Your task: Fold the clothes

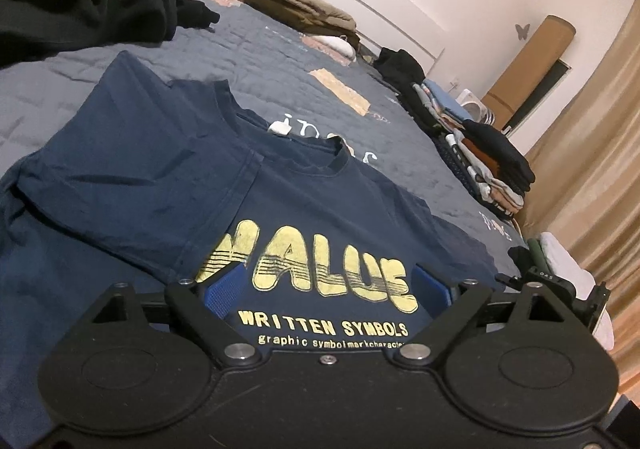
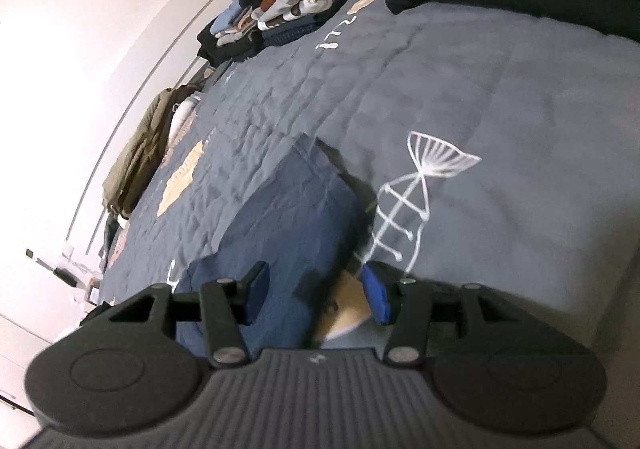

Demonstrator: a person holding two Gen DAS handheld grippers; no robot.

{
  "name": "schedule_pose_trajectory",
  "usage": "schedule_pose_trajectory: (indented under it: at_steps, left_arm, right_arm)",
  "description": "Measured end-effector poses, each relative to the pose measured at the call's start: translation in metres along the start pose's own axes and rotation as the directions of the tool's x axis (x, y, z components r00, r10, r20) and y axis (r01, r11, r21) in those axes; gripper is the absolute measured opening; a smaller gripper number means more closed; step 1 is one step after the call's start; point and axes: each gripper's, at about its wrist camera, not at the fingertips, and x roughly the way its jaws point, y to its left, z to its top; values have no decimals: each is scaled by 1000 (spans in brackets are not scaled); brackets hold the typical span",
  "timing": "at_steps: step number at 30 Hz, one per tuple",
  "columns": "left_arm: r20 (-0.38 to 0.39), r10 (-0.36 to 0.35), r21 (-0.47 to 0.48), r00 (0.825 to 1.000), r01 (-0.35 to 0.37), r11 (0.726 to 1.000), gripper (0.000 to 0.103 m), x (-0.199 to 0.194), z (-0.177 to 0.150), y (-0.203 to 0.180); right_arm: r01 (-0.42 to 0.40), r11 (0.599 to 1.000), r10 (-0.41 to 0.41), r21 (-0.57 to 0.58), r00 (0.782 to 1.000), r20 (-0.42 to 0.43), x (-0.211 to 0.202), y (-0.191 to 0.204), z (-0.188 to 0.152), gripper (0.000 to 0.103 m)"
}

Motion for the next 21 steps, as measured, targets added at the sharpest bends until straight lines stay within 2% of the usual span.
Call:
schedule_pose_trajectory:
  at_steps: [3,6,8,10,12,14,15,16,17,19,21]
  left_arm:
    - [2,-1,-6,1000,1,1000,89,0,1,0]
    - [6,0,-9,1000,0,1000,89,-2,2,2]
    - [9,1,-11,1000,-1,1000,89,-2,3,3]
    - [6,6,-17,1000,-6,1000,89,-1,3,4]
    - [5,12,-25,1000,-12,1000,89,-1,3,6]
    - [7,17,-33,1000,-16,999,89,-1,4,7]
    - [9,19,-37,1000,-19,999,89,-1,5,8]
    - [10,21,-41,1000,-21,999,89,-1,5,9]
    - [11,23,-44,1000,-23,999,89,-1,6,10]
    - [14,28,-52,1000,-27,998,89,-2,7,12]
    - [13,33,-62,999,-33,998,89,-2,8,14]
  right_arm:
    - [-20,1000,21,-22,1000,3,8,0,4,51]
    - [-11,994,9,-112,1000,-17,15,10,4,44]
    - [-11,992,11,-123,1000,1,15,15,3,22]
    - [-14,993,16,-120,1000,17,14,19,2,10]
    - [-13,963,31,-271,997,64,5,43,-6,6]
    - [-3,909,53,-416,993,107,-5,68,-14,5]
    - [-14,855,85,-518,990,115,-11,86,-22,5]
    - [-31,779,128,-626,986,111,-18,104,-34,5]
    - [-56,681,177,-730,980,89,-26,123,-49,5]
    - [-126,443,249,-888,968,-13,-39,153,-87,5]
    - [-190,193,264,-963,955,-135,-48,171,-129,5]
